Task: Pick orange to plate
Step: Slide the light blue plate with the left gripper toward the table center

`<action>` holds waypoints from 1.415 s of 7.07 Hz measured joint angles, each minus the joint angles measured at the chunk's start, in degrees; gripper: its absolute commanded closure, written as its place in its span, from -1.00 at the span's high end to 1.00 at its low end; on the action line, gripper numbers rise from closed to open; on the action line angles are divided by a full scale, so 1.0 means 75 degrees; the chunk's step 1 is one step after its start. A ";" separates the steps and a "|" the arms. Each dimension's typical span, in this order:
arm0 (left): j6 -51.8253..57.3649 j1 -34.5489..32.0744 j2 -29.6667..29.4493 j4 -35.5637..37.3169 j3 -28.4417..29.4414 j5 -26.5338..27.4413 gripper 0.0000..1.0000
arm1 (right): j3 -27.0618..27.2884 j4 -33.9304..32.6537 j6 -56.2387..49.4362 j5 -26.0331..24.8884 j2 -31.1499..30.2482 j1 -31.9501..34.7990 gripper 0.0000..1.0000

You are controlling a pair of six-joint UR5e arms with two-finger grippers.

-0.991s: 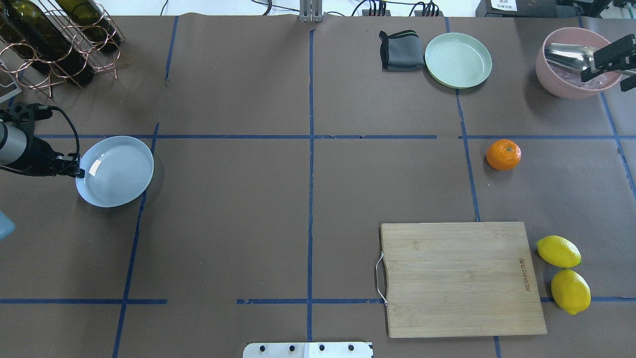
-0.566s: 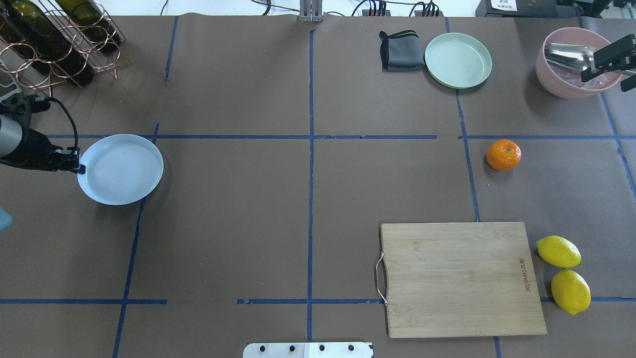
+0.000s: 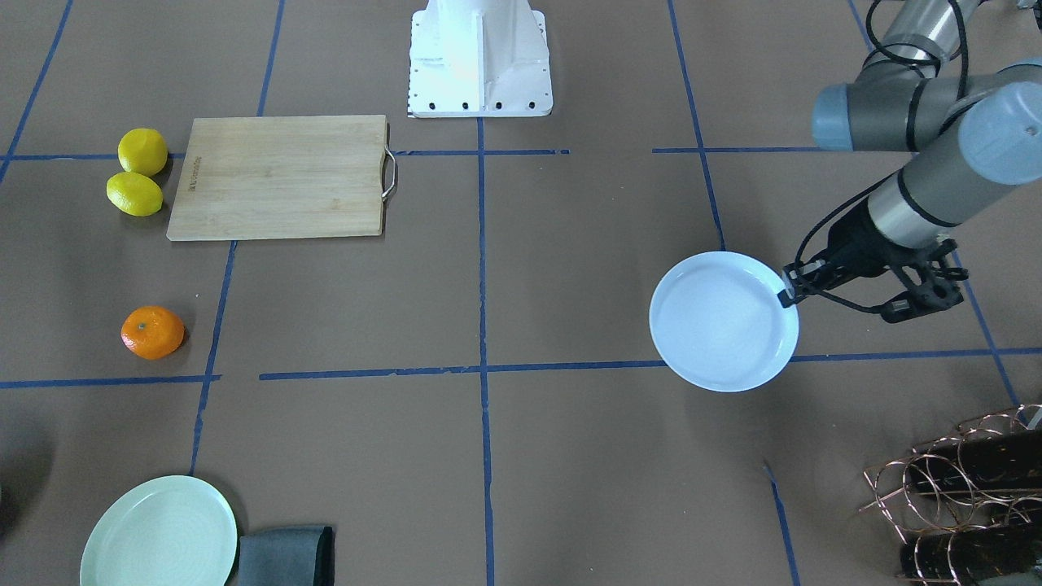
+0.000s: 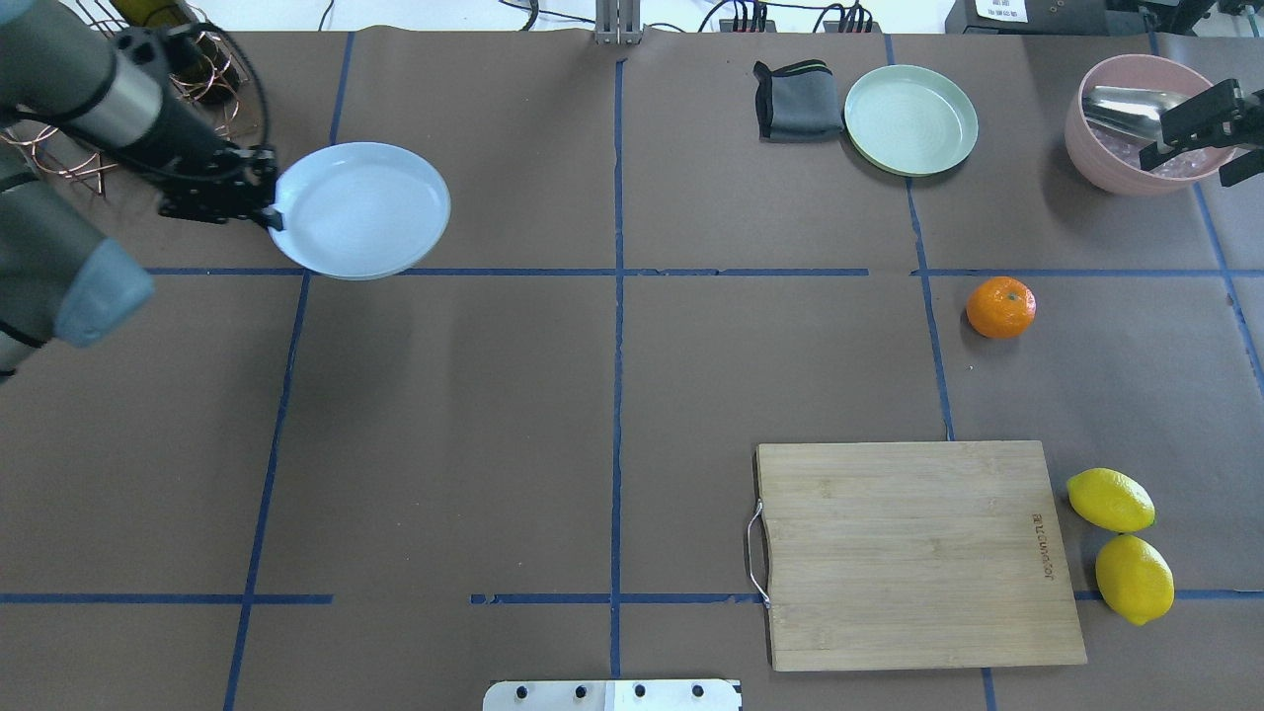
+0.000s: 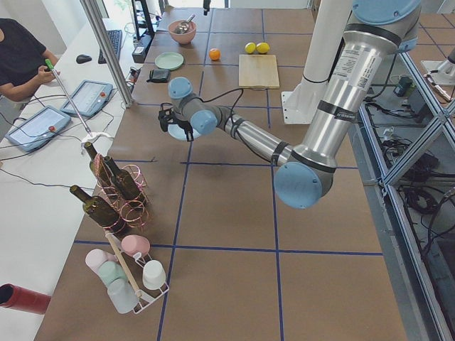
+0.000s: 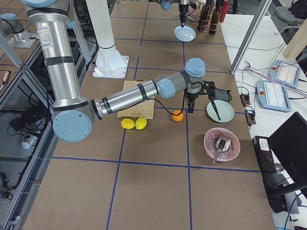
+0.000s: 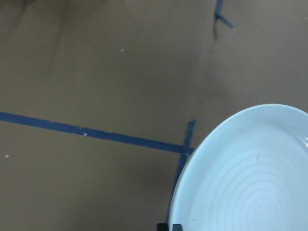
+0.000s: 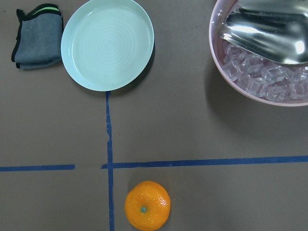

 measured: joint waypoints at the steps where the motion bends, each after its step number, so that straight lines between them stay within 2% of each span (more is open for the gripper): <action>1: -0.1096 0.0698 -0.0694 -0.0104 0.0273 0.0270 -1.00 | 0.0004 0.0025 -0.0002 -0.0007 0.0007 -0.0022 1.00; 3: -0.2497 0.1677 -0.1666 -0.1102 0.1392 0.1009 -1.00 | 0.0017 0.0045 -0.0002 -0.0001 0.0011 -0.0032 1.00; 5: -0.2952 0.2240 -0.2047 -0.1898 0.2128 0.1716 -1.00 | 0.0030 0.0048 0.0006 0.0005 0.0009 -0.0047 1.00; 6: -0.3081 0.2430 -0.2119 -0.2123 0.2274 0.1897 0.98 | 0.0026 0.0048 0.0007 -0.0002 0.0007 -0.0068 1.00; 8: -0.2973 0.2559 -0.2060 -0.2379 0.2266 0.1994 1.00 | 0.0017 0.0046 0.0021 -0.0016 0.0006 -0.0134 1.00; 10: -0.1787 0.2427 -0.1580 -0.2743 0.1497 0.2450 1.00 | 0.0027 0.0057 0.0286 -0.0244 0.0007 -0.0519 1.00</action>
